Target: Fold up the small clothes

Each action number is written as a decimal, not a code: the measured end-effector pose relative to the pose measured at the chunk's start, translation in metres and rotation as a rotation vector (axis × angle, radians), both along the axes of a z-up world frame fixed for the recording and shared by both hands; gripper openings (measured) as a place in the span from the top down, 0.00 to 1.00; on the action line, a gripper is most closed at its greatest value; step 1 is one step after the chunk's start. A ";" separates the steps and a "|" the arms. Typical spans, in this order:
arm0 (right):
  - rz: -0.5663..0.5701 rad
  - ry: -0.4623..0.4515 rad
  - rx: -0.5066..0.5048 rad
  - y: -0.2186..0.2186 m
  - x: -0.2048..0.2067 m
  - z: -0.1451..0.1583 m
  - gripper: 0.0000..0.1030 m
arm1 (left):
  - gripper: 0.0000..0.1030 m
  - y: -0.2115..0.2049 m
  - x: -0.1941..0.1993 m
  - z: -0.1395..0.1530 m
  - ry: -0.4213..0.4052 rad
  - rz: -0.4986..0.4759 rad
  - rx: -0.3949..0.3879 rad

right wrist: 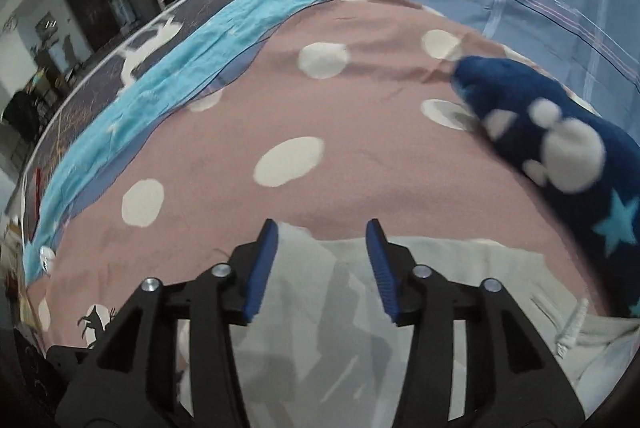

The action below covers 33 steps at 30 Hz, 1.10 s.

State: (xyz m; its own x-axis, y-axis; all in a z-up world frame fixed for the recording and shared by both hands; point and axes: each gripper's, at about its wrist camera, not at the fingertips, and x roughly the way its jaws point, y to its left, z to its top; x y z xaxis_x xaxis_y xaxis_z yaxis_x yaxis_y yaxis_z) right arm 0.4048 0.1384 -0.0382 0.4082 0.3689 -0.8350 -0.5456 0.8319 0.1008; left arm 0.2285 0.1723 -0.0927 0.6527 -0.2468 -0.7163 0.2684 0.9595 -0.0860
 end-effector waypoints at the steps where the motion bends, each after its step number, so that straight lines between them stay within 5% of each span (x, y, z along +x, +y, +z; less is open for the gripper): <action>1: 0.017 0.004 -0.035 0.011 0.002 -0.006 0.48 | 0.81 0.001 0.000 0.000 0.003 0.002 -0.010; 3: 0.049 0.018 -0.145 0.037 0.005 -0.025 0.49 | 0.87 0.002 0.000 0.000 0.005 0.002 -0.028; 5: 0.053 0.008 -0.259 0.054 0.008 -0.042 0.96 | 0.93 0.000 -0.004 0.001 -0.011 0.005 -0.016; 7: -0.004 -0.063 -0.233 0.055 0.009 -0.035 0.97 | 0.99 -0.004 -0.010 0.006 -0.060 0.034 0.037; 11: -0.187 -0.057 0.023 0.016 0.032 -0.013 0.98 | 1.00 -0.018 -0.032 0.016 -0.182 0.110 0.179; 14: -0.115 0.039 0.155 0.008 0.040 -0.023 0.99 | 1.00 -0.022 -0.024 0.009 -0.136 0.118 0.219; 18: -0.183 -0.019 0.199 -0.018 0.033 -0.004 0.73 | 1.00 -0.011 -0.017 0.004 -0.077 0.139 0.180; 23: -0.183 -0.083 0.136 -0.072 -0.008 0.026 0.69 | 0.97 -0.009 -0.029 0.006 -0.094 0.149 0.194; 25: -0.177 -0.117 0.088 -0.108 -0.044 0.029 0.64 | 0.97 0.000 -0.031 0.009 -0.100 0.155 0.145; 27: -0.186 -0.097 0.082 -0.154 -0.084 0.024 0.61 | 0.88 0.024 -0.032 0.018 -0.091 0.080 -0.060; 29: -0.220 -0.064 0.094 -0.198 -0.121 0.014 0.60 | 0.54 0.054 -0.022 0.029 -0.058 0.032 -0.297; 31: -0.268 -0.031 0.121 -0.234 -0.151 0.004 0.60 | 0.53 0.065 -0.009 0.037 -0.040 0.020 -0.387; 33: -0.314 -0.012 0.157 -0.261 -0.177 -0.006 0.59 | 0.52 0.064 0.021 0.045 -0.008 0.011 -0.383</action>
